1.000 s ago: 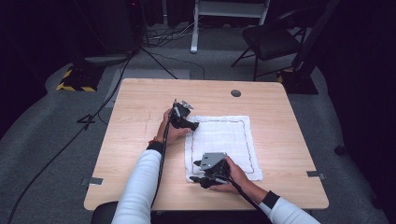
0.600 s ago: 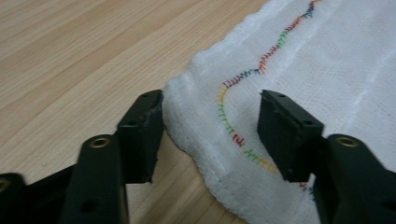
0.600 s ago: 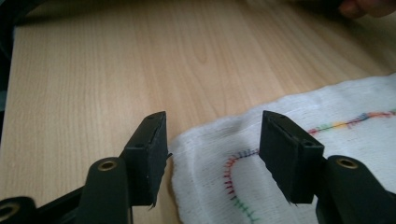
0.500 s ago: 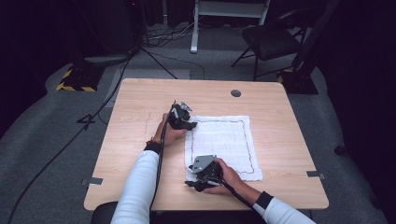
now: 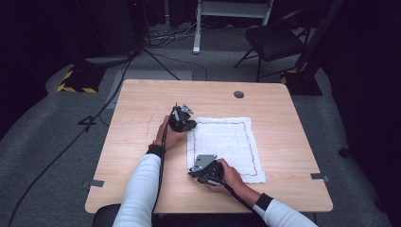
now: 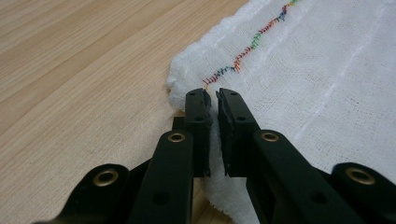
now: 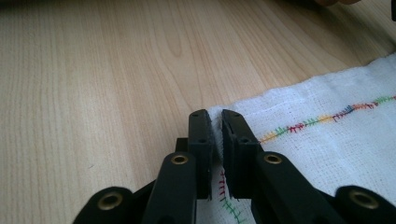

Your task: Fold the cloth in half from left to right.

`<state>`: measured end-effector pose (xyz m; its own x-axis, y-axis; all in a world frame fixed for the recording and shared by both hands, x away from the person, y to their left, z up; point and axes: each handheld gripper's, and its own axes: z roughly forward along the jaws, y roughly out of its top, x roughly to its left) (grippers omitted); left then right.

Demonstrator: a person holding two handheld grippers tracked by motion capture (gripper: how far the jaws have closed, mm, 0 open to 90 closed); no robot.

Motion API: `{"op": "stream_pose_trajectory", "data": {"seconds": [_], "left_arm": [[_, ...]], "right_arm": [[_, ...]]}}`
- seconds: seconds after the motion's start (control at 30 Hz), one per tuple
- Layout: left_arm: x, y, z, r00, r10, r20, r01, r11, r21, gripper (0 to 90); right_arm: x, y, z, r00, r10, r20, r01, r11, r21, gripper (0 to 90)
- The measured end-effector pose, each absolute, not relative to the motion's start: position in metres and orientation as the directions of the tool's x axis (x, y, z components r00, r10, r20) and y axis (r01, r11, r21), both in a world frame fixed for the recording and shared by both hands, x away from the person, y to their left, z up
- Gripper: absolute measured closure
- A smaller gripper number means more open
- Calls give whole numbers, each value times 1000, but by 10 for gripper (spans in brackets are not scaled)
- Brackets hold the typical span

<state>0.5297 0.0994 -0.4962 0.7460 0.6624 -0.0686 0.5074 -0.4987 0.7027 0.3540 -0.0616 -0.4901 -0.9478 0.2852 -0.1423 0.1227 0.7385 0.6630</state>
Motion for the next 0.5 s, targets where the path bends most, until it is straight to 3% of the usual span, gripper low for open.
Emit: {"op": "stream_pose_trajectory", "data": {"seconds": [0.5], "left_arm": [[521, 139, -479, 706, 706, -54, 512, -455, 729, 843]], "right_arm": [[350, -49, -474, -946, 280, -160, 88, 701, 707, 856]]}}
